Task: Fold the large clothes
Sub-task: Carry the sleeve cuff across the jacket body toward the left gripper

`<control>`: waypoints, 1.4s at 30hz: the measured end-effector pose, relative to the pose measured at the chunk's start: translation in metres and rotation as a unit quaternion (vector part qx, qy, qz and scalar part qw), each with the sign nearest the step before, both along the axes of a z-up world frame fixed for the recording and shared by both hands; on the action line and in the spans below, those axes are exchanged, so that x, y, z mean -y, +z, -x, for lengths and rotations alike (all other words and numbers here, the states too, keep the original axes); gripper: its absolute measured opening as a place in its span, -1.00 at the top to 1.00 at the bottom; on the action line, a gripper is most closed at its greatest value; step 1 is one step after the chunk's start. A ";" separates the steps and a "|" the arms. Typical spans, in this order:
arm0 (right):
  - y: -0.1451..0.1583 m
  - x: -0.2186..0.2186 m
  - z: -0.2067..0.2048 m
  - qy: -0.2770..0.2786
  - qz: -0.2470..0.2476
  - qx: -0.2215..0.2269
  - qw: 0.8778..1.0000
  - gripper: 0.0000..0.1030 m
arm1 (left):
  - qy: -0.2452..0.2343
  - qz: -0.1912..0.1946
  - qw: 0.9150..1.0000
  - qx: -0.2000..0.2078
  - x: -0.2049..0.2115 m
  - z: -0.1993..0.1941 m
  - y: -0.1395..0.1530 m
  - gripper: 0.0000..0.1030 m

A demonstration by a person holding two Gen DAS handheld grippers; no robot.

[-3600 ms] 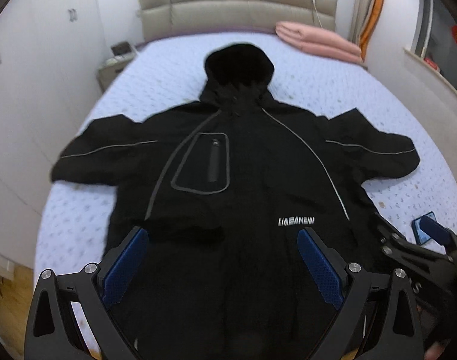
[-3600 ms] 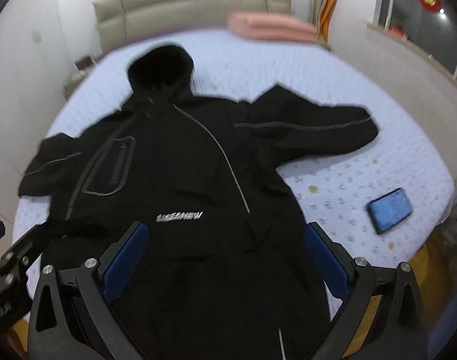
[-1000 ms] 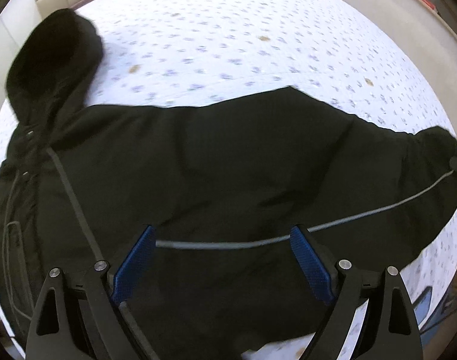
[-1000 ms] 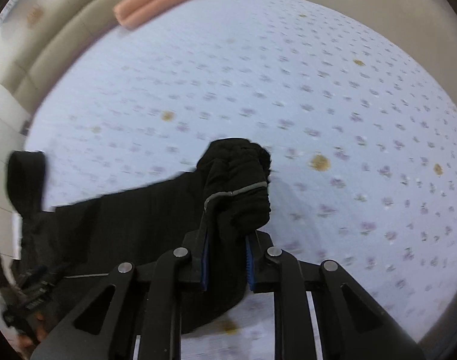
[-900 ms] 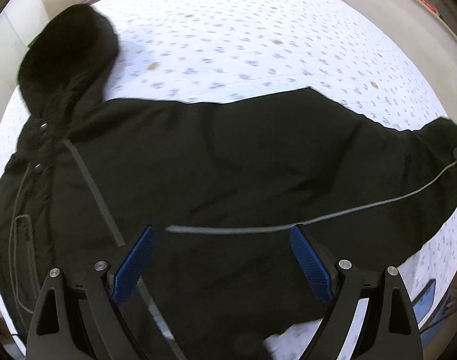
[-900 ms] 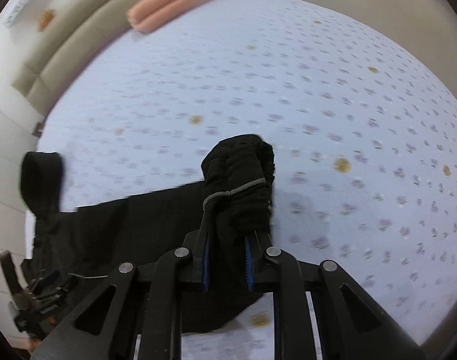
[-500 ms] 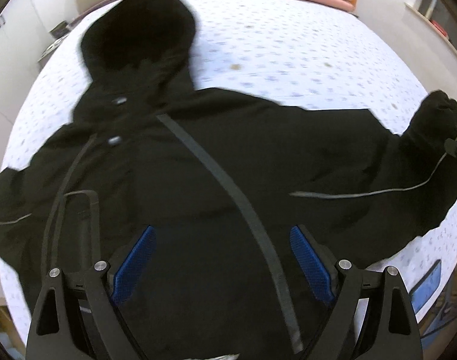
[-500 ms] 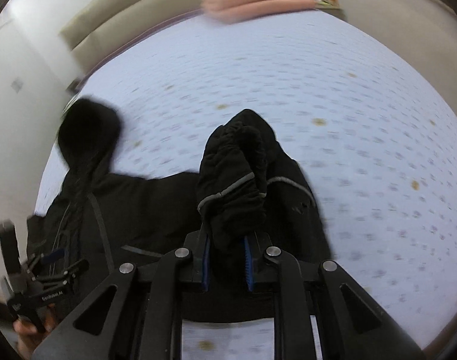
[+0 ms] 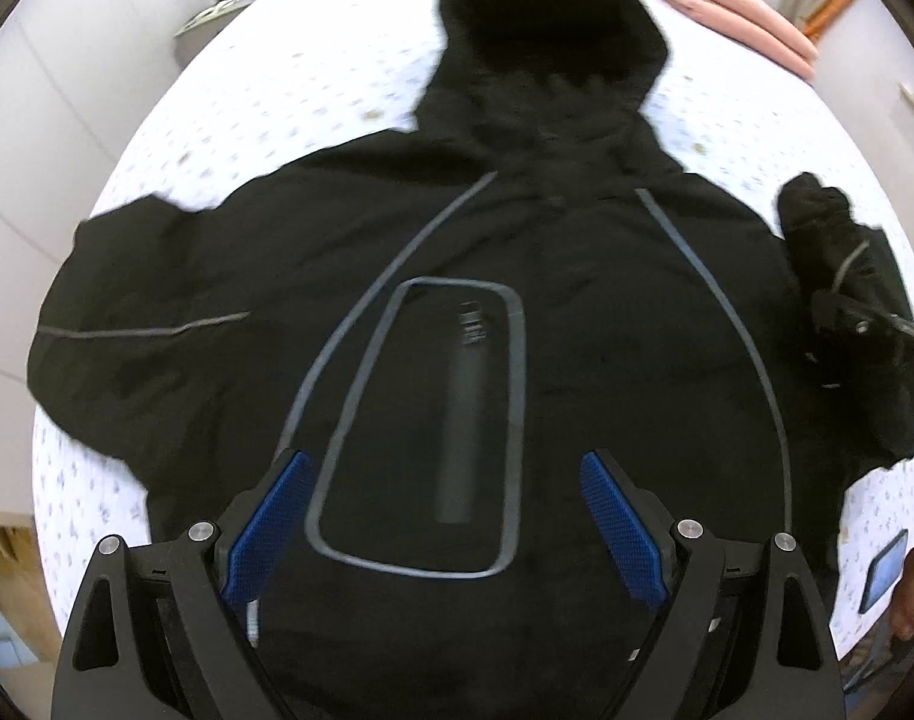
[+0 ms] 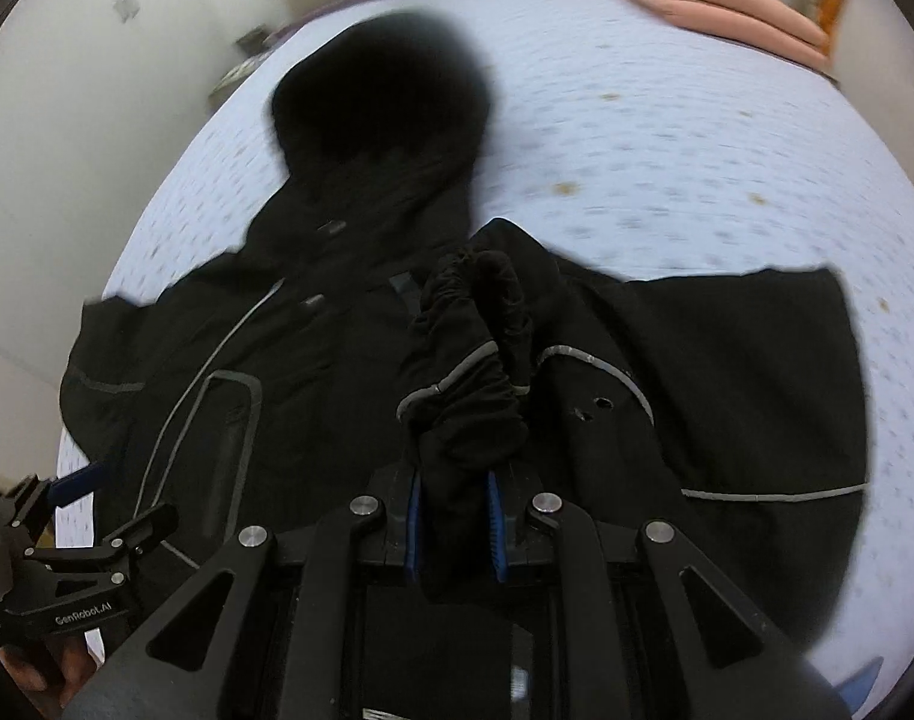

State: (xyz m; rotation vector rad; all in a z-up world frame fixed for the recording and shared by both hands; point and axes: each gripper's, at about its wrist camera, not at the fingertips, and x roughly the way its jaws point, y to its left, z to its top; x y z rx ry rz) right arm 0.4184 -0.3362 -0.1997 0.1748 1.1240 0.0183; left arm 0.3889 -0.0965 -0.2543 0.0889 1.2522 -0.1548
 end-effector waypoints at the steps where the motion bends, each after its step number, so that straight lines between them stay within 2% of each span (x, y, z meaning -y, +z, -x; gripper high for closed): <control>1: -0.005 -0.010 -0.004 0.009 -0.001 -0.005 1.000 0.63 | 0.004 -0.001 1.000 0.000 -0.007 0.000 -0.002 -0.78; 8: -0.042 -0.101 -0.031 0.076 -0.045 -0.044 0.995 0.63 | 0.050 -0.007 0.999 -0.008 -0.057 -0.010 -0.015 -0.78; 12: -0.075 -0.146 -0.046 0.096 -0.018 -0.069 0.993 0.54 | 0.076 -0.006 0.997 -0.020 -0.083 -0.017 -0.026 -0.78; 13: -0.084 -0.154 -0.049 0.099 -0.008 -0.077 0.992 0.43 | 0.081 -0.011 0.996 -0.022 -0.089 -0.018 -0.029 -0.78; 15: -0.095 -0.160 -0.052 0.102 0.007 -0.084 0.991 0.38 | 0.084 -0.009 0.996 -0.029 -0.094 -0.020 -0.034 -0.78; 17: -0.096 -0.168 -0.053 0.114 0.001 -0.078 0.990 -0.07 | 0.084 -0.005 0.996 -0.032 -0.098 -0.021 -0.037 -0.78; 18: -0.094 -0.170 -0.053 0.121 -0.009 -0.078 0.990 -0.18 | 0.084 -0.004 0.996 -0.031 -0.100 -0.021 -0.038 -0.77; 20: -0.090 -0.172 -0.052 0.127 -0.010 -0.080 0.989 -0.19 | 0.085 0.001 0.996 -0.031 -0.102 -0.023 -0.036 -0.77; 23: -0.059 -0.153 -0.040 0.125 -0.019 -0.049 0.991 -0.16 | 0.076 0.017 0.997 -0.028 -0.102 -0.027 -0.028 -0.77; 25: -0.029 -0.123 -0.024 0.101 -0.007 -0.021 0.995 -0.16 | 0.061 0.029 0.998 -0.018 -0.099 -0.029 -0.020 -0.77; 30: 0.016 -0.024 0.008 0.001 0.063 0.013 0.998 -0.15 | 0.005 0.076 0.997 -0.007 -0.079 -0.039 -0.010 -0.77; 32: 0.020 0.011 0.017 -0.040 0.087 0.014 0.995 0.09 | -0.012 0.105 0.994 -0.011 -0.069 -0.047 -0.012 -0.77; 35: 0.005 0.057 0.019 -0.110 0.089 -0.002 0.990 0.23 | -0.024 0.148 0.988 -0.028 -0.055 -0.054 -0.016 -0.77; 37: -0.013 0.061 0.016 -0.126 0.068 -0.010 0.990 0.23 | -0.022 0.153 0.987 -0.034 -0.047 -0.056 -0.020 -0.77; 39: -0.042 0.045 0.004 -0.103 0.028 -0.044 0.993 0.23 | -0.022 0.151 0.988 -0.040 -0.043 -0.057 -0.027 -0.76; 42: -0.082 0.005 -0.013 -0.032 -0.061 -0.086 0.994 0.24 | -0.013 0.134 0.990 -0.042 -0.048 -0.060 -0.039 -0.76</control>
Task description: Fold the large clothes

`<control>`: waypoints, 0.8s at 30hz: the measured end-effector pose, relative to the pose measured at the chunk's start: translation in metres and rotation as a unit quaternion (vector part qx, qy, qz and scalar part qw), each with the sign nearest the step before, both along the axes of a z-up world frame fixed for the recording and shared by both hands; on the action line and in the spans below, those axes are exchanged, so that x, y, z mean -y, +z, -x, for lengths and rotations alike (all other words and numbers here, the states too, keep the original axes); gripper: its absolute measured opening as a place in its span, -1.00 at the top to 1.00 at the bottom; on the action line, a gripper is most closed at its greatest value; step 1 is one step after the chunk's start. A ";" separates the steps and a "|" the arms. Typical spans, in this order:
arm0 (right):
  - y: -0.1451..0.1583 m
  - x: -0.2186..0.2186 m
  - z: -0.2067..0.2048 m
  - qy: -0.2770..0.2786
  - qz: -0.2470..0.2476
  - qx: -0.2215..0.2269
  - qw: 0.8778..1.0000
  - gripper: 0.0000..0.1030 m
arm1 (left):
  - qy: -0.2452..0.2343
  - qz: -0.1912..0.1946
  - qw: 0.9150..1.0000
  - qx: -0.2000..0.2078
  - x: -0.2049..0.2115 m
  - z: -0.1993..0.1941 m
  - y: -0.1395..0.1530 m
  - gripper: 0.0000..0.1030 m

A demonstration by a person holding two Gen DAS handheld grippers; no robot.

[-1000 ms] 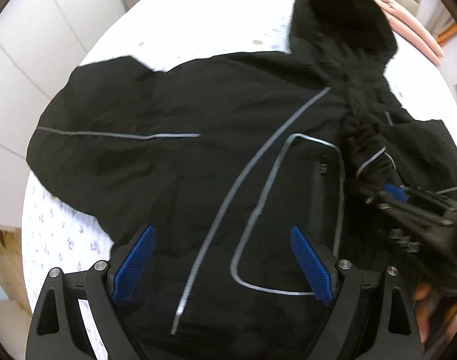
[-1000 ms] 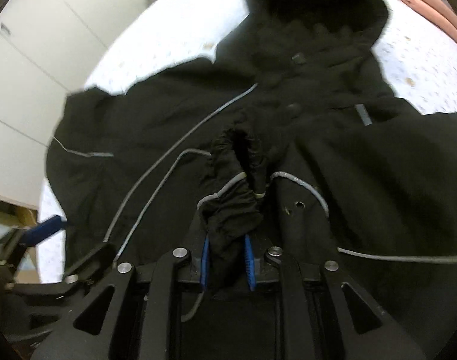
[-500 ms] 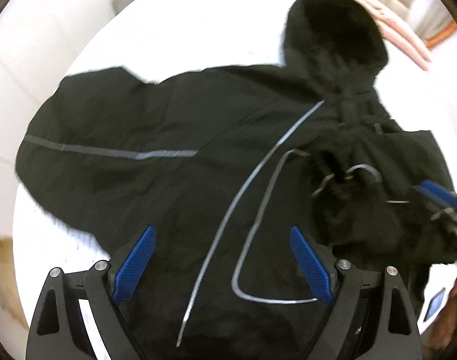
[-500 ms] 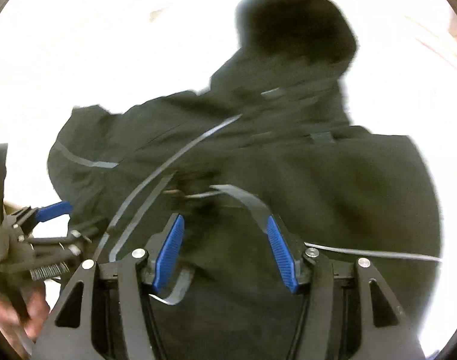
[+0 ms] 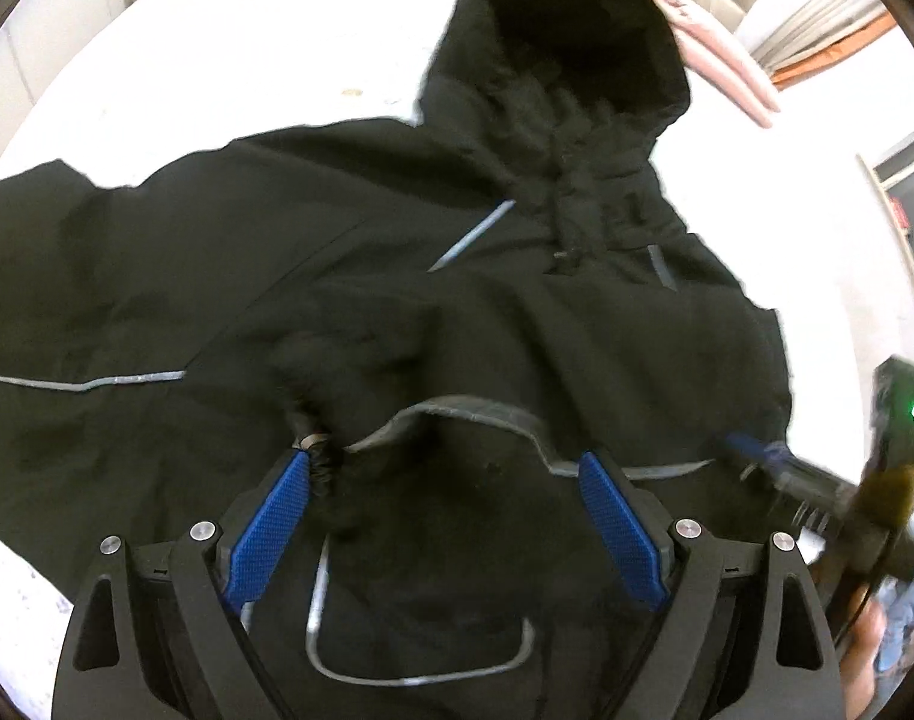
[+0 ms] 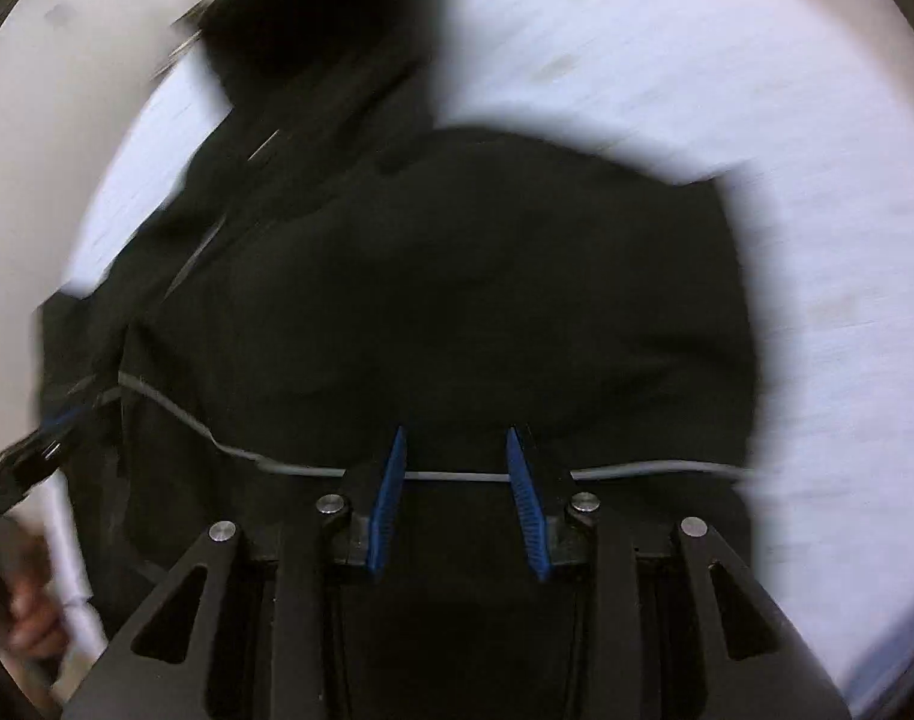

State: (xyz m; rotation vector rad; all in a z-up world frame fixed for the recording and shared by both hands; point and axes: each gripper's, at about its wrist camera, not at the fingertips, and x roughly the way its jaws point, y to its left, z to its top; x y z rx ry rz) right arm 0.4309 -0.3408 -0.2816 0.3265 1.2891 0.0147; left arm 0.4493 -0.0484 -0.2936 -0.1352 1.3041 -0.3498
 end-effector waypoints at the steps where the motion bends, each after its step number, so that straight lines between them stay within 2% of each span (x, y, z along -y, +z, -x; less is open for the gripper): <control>1: -0.009 -0.012 -0.002 0.018 -0.002 -0.009 1.000 0.25 | 0.000 -0.007 1.000 0.001 -0.003 -0.001 -0.004 -0.76; 2: -0.014 -0.026 -0.003 0.032 0.038 -0.004 0.999 0.25 | 0.001 -0.008 1.000 -0.003 -0.006 -0.004 -0.007 -0.76; 4: -0.012 -0.035 -0.003 0.041 0.070 0.007 0.997 0.25 | 0.001 -0.002 1.000 -0.016 -0.012 -0.010 -0.015 -0.61; 5: -0.011 -0.032 -0.003 0.037 0.066 0.007 0.997 0.25 | 0.001 0.005 1.000 -0.026 -0.016 -0.012 -0.017 -0.53; 8: 0.000 -0.018 0.005 0.020 0.046 0.012 0.999 0.25 | 0.019 0.031 0.999 -0.025 -0.036 -0.008 -0.011 -0.53; 12: 0.017 0.002 0.025 0.014 0.074 0.019 0.997 0.25 | 0.032 0.052 0.998 -0.021 -0.058 -0.002 -0.007 -0.53; 15: 0.018 0.002 0.028 0.008 0.075 0.012 0.997 0.25 | 0.040 0.055 0.997 -0.025 -0.064 -0.005 -0.014 -0.53; 17: 0.009 0.000 0.023 0.003 0.073 0.000 0.997 0.25 | 0.040 0.056 0.997 -0.026 -0.067 -0.006 -0.020 -0.50; 19: 0.004 -0.006 0.023 0.001 0.075 -0.005 0.997 0.25 | 0.038 0.057 0.997 -0.029 -0.066 -0.007 -0.023 -0.25; 21: 0.000 -0.015 0.020 0.004 0.071 -0.003 0.997 0.25 | 0.021 0.064 0.997 -0.037 -0.059 -0.008 -0.027 0.30; 24: -0.003 -0.017 0.021 0.007 0.068 -0.005 0.998 0.25 | -0.004 0.029 0.999 -0.019 -0.043 -0.010 -0.024 0.37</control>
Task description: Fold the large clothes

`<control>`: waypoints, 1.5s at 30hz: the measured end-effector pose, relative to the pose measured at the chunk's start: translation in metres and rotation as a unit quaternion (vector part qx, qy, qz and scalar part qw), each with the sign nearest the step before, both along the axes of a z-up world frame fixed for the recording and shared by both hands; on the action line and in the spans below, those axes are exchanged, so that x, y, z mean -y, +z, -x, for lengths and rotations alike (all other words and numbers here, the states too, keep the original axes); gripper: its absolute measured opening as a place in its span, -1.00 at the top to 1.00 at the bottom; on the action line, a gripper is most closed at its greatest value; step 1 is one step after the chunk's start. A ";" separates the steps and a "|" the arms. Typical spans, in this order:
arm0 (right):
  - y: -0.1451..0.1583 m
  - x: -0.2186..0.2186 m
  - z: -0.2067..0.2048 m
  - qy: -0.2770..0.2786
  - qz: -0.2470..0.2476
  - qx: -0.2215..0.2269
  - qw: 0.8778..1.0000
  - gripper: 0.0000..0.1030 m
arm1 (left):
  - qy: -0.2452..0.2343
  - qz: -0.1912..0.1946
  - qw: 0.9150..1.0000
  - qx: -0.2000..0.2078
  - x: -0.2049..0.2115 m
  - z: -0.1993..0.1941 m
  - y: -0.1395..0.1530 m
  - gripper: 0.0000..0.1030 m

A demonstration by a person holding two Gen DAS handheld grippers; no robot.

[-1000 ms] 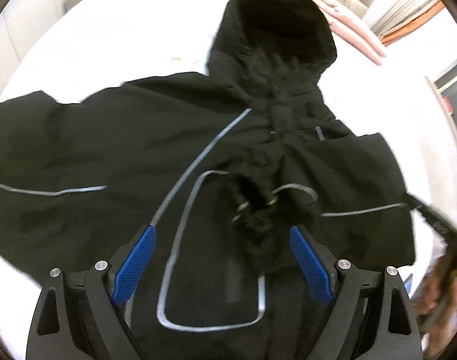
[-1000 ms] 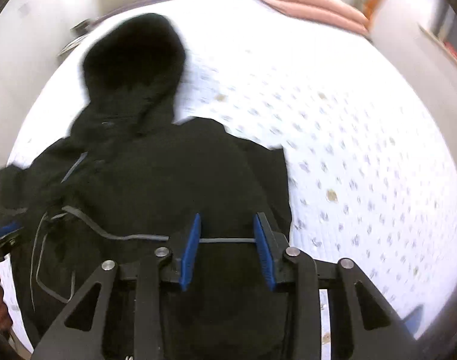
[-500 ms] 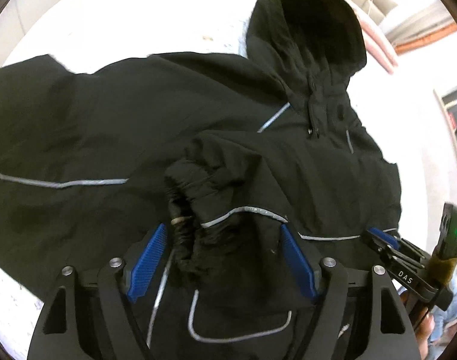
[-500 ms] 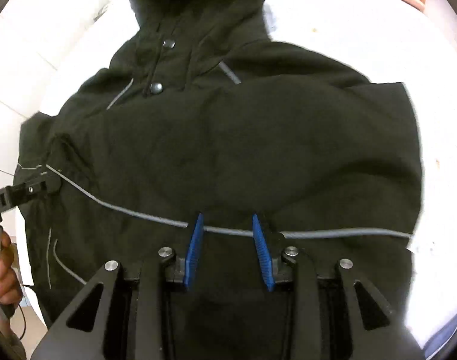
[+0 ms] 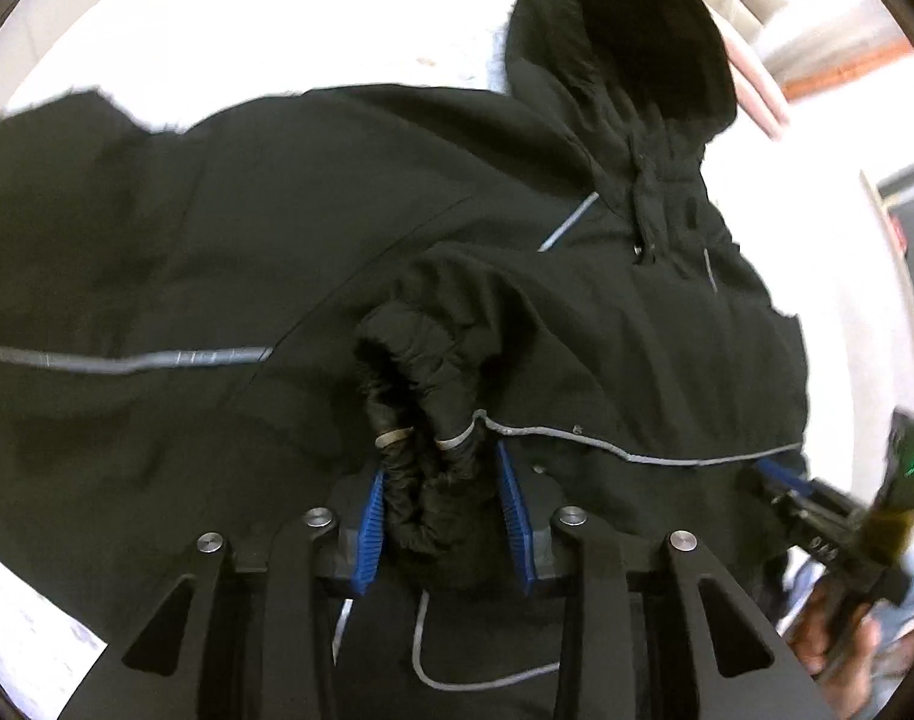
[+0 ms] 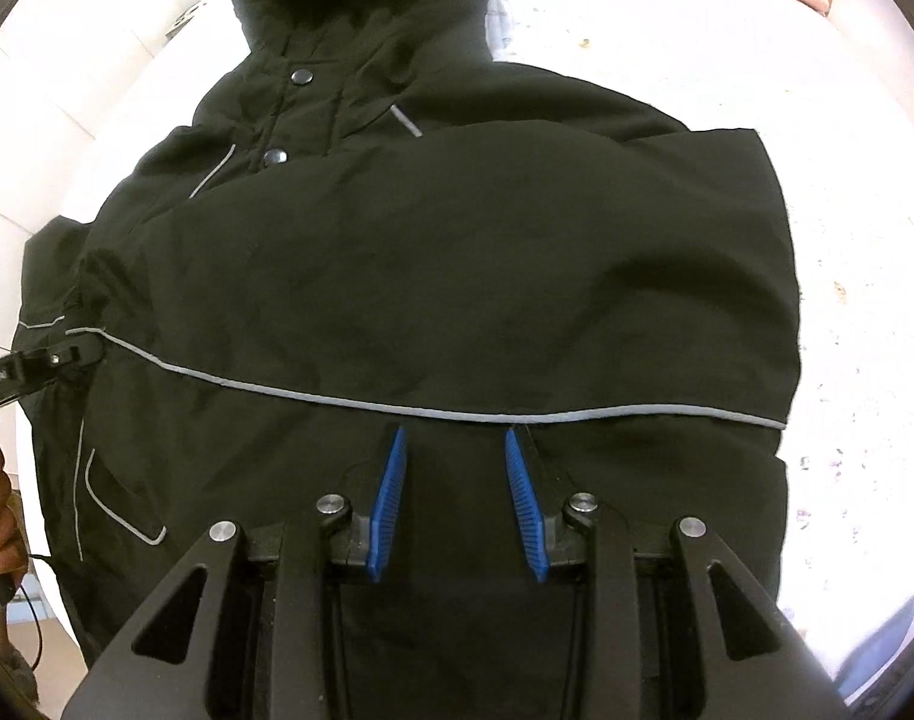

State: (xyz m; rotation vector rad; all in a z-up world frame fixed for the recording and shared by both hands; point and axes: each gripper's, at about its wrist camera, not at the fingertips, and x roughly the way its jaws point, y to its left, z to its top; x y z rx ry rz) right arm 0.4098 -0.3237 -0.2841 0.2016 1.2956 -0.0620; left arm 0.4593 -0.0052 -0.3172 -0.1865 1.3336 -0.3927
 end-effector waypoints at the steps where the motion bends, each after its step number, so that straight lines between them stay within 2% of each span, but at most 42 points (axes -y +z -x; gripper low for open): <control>1: -0.001 0.000 -0.001 0.001 0.001 -0.001 1.000 0.25 | -0.002 -0.003 1.000 0.006 0.001 0.000 0.002 0.43; 2: -0.002 -0.002 -0.002 0.001 0.002 -0.001 1.000 0.25 | 0.000 -0.005 1.000 0.011 0.001 0.000 0.004 0.65; 5: 0.000 0.001 0.001 0.001 -0.002 0.000 1.000 0.26 | 0.019 0.044 0.998 0.031 -0.018 -0.002 0.025 0.68; 8: -0.002 0.006 0.003 0.001 -0.005 -0.004 1.000 0.28 | 0.040 0.111 0.991 0.068 -0.050 -0.005 0.063 0.69; 9: -0.002 0.006 0.003 0.000 -0.010 -0.005 1.000 0.28 | 0.047 0.121 0.989 0.074 -0.059 -0.008 0.070 0.70; 11: 0.003 0.007 0.003 -0.003 -0.018 -0.001 1.000 0.28 | 0.064 0.132 0.986 0.075 -0.081 -0.016 0.072 0.71; 13: 0.009 0.004 0.001 -0.001 -0.013 0.008 1.000 0.28 | 0.079 0.144 0.985 0.048 -0.099 -0.026 0.052 0.71; 15: 0.006 0.002 0.000 -0.003 -0.011 -0.001 1.000 0.28 | 0.087 0.109 0.990 0.020 -0.104 -0.030 0.028 0.71; 18: -0.006 0.001 -0.002 -0.002 -0.010 -0.014 1.000 0.28 | 0.075 0.039 0.996 0.003 -0.099 -0.024 -0.004 0.68; 21: -0.010 0.003 -0.005 -0.006 -0.012 -0.014 1.000 0.27 | 0.092 0.052 0.994 -0.005 -0.108 -0.017 -0.013 0.60; 23: -0.007 0.006 -0.005 -0.009 -0.017 -0.018 1.000 0.27 | 0.089 0.045 0.995 -0.003 -0.108 -0.015 -0.005 0.58; 25: 0.004 0.011 -0.005 -0.017 -0.023 -0.014 0.999 0.27 | 0.073 0.005 0.997 0.017 -0.102 -0.010 0.018 0.57; 27: 0.021 0.021 -0.004 -0.029 -0.022 0.006 0.999 0.23 | 0.055 -0.031 0.996 0.057 -0.092 -0.003 0.046 0.58; 28: 0.031 0.028 -0.003 -0.036 -0.014 0.020 0.999 0.13 | 0.042 -0.034 0.996 0.075 -0.084 -0.001 0.060 0.56; 30: 0.044 0.035 -0.002 -0.046 0.002 0.036 0.998 0.08 | 0.015 -0.024 0.994 0.102 -0.070 0.004 0.080 0.48; 32: 0.050 0.041 -0.007 -0.051 0.012 0.042 0.998 0.07 | -0.012 -0.013 0.993 0.113 -0.046 0.004 0.081 0.34; 33: 0.048 0.043 -0.011 -0.051 0.013 0.040 0.998 0.07 | -0.021 -0.014 0.994 0.109 -0.032 0.000 0.076 0.33; 35: 0.037 0.041 -0.019 -0.052 0.020 0.030 0.998 0.07 | -0.037 -0.022 0.996 0.082 -0.002 -0.008 0.046 0.33; 39: 0.008 0.035 -0.028 -0.055 0.054 -0.009 0.997 0.08 | -0.033 -0.050 0.998 0.025 0.008 -0.013 -0.014 0.34; 41: -0.005 0.032 -0.029 -0.049 0.065 -0.023 0.996 0.10 | -0.025 -0.041 0.998 0.027 0.004 -0.012 -0.018 0.34; 45: -0.006 0.028 -0.033 -0.044 0.081 -0.031 0.995 0.09 | -0.010 -0.029 0.999 0.013 -0.003 -0.015 -0.005 0.35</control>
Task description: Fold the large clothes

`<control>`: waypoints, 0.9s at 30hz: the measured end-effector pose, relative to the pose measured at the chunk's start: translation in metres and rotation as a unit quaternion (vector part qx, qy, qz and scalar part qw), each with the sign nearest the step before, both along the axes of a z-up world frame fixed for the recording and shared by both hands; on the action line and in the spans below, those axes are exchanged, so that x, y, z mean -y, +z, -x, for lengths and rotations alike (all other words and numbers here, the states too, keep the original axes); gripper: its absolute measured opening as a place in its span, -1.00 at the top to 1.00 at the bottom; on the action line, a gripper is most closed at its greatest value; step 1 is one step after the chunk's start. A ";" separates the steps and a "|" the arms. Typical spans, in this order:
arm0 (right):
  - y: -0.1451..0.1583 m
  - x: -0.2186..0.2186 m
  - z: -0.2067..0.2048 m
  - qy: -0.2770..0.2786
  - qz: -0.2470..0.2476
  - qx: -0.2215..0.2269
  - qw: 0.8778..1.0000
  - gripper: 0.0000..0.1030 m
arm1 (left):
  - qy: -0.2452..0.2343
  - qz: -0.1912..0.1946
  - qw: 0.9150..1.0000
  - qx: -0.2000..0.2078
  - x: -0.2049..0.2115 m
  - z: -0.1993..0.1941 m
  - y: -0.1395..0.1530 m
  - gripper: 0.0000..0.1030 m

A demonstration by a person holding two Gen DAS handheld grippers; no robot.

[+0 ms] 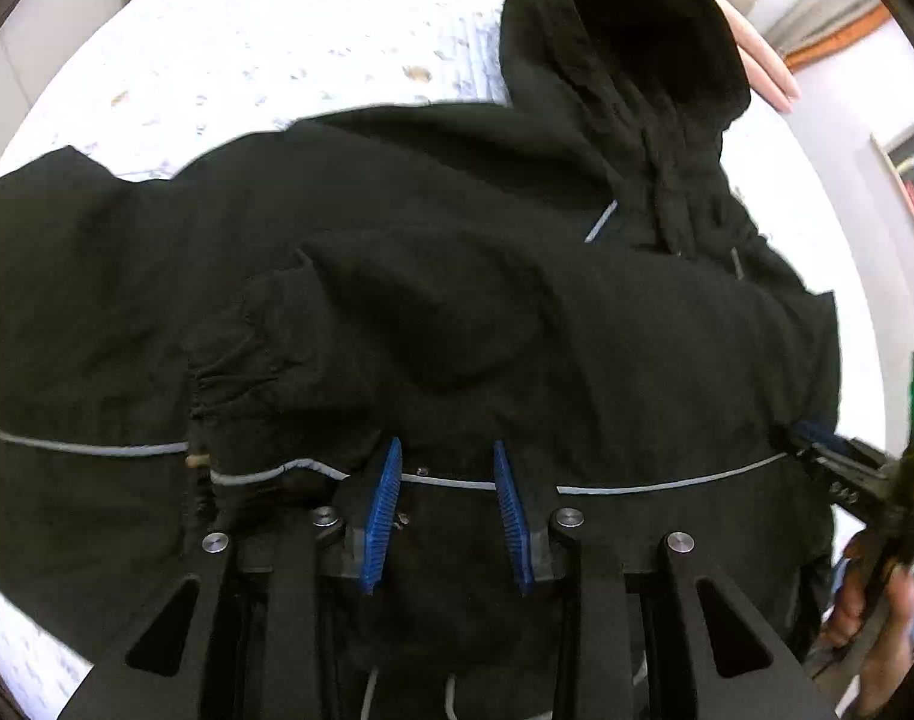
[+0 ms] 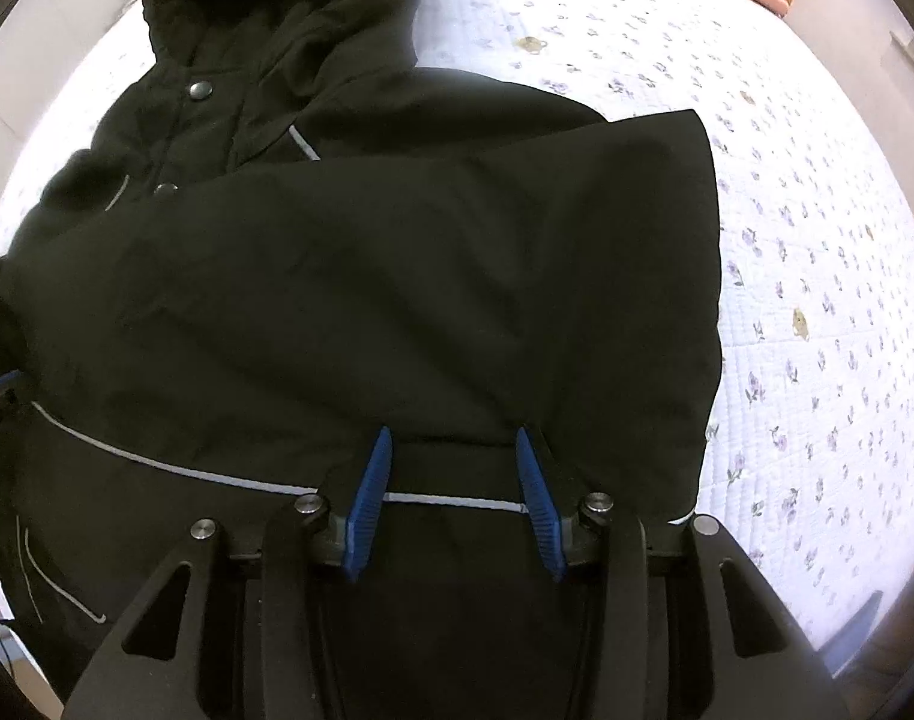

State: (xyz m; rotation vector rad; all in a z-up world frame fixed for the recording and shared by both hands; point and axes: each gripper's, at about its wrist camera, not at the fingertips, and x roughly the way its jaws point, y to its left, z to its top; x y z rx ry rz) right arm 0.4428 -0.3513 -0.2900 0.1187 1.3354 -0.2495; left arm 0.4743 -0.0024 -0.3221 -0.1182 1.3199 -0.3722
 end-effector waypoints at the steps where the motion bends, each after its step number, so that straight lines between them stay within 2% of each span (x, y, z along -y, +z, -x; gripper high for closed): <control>1: 0.001 0.001 -0.001 -0.004 -0.004 -0.002 1.000 0.08 | 0.003 0.007 1.000 0.007 -0.004 0.003 0.009 0.35; 5: 0.004 0.001 -0.007 -0.005 -0.014 -0.006 1.000 0.08 | 0.037 0.002 0.999 0.036 -0.035 0.017 0.041 0.29; 9: 0.001 -0.006 -0.009 0.010 0.001 -0.006 1.000 0.01 | 0.118 -0.031 0.992 0.038 -0.108 0.025 0.051 0.23; 12: 0.002 -0.011 -0.010 0.015 0.008 -0.007 1.000 -0.01 | 0.213 -0.055 0.975 0.024 -0.180 0.025 0.046 0.23; 14: 0.003 -0.012 -0.010 0.017 0.006 -0.008 1.000 -0.02 | 0.294 -0.054 0.954 0.015 -0.242 0.027 0.041 0.23; 16: 0.001 -0.016 -0.013 0.020 0.002 -0.011 1.000 -0.04 | 0.359 -0.057 0.932 0.008 -0.288 0.029 0.036 0.23; 17: 0.002 -0.015 -0.014 0.020 0.000 -0.012 1.000 -0.04 | 0.380 -0.049 0.924 0.006 -0.309 0.028 0.033 0.23; 20: 0.000 -0.016 -0.019 0.026 0.003 -0.016 1.000 -0.05 | 0.429 -0.034 0.903 -0.008 -0.359 0.026 0.024 0.23; 22: 0.000 -0.018 -0.021 0.028 0.008 -0.017 0.999 -0.07 | 0.451 -0.024 0.892 -0.013 -0.380 0.023 0.017 0.22; 25: 0.000 -0.025 -0.026 0.029 0.012 -0.019 0.999 -0.08 | 0.472 -0.003 0.881 -0.022 -0.401 0.018 0.004 0.22; 27: -0.001 -0.035 -0.027 0.031 0.016 -0.021 0.999 -0.09 | 0.486 -0.004 0.873 -0.030 -0.408 0.016 -0.005 0.22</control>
